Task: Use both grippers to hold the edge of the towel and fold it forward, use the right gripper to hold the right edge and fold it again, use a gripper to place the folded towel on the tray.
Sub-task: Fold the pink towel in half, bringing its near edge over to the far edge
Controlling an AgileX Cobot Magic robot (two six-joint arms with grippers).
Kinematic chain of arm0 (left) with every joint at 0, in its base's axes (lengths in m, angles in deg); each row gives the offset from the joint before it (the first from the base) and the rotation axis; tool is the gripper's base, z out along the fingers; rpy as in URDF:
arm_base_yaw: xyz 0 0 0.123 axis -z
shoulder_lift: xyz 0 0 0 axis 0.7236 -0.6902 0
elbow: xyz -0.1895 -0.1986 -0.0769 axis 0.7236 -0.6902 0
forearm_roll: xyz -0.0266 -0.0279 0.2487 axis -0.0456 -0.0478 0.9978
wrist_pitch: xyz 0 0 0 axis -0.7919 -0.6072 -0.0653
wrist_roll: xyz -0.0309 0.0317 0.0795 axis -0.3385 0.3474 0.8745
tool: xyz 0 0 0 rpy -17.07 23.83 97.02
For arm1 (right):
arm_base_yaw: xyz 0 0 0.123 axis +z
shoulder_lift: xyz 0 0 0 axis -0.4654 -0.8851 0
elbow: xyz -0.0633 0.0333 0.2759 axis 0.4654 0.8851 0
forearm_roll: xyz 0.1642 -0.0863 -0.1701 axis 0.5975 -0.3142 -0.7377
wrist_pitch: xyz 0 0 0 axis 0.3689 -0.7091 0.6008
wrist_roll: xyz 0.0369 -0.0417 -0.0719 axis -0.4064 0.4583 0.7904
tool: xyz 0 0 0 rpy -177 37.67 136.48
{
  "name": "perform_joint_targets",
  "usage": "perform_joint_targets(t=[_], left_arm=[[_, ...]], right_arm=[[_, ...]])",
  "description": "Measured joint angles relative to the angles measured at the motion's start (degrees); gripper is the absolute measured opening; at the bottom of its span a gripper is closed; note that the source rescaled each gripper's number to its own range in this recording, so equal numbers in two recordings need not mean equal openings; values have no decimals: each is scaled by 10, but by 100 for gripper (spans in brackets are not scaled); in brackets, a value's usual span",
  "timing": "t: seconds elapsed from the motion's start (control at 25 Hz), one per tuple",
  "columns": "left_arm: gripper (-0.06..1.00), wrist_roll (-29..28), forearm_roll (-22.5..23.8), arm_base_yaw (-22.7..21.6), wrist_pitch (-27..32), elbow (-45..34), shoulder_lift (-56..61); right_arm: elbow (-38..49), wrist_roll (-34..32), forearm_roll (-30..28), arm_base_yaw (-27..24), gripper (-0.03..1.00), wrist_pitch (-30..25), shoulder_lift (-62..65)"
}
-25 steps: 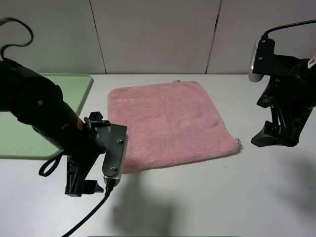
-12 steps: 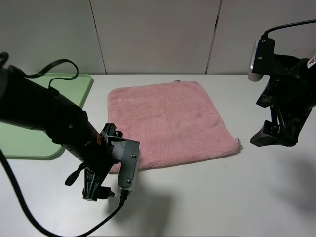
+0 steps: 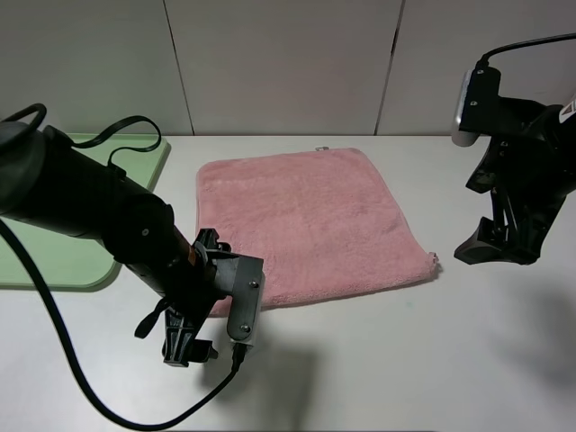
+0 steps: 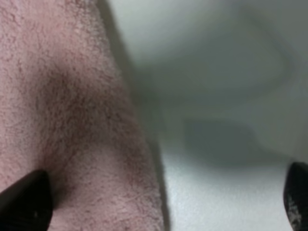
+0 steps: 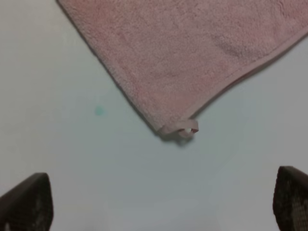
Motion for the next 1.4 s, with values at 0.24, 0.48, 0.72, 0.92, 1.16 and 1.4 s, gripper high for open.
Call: perform_joint_targets(t=[0.24,0.48,0.72,0.92,1.16,1.4], left_arm=[[69,-2,-11,1,5,0,-3],[28,-2,-2,1,-16,0,-9],[1,0,9,1,-34,-1,-13],[0,0,9,1,-35,-1,-14],[0,0,9,1,-35,-1,-14],[0,0,10,1,-35,-1,-14]], right_arm=[[0,1,0,0,100,1,0],[0,1,0,0,100,3,0],[0,36,5,0,100,4,0],[0,113,40,0,100,27,-10],[0,182,47,0,100,68,-57],[0,228,54,0,100,109,-126]])
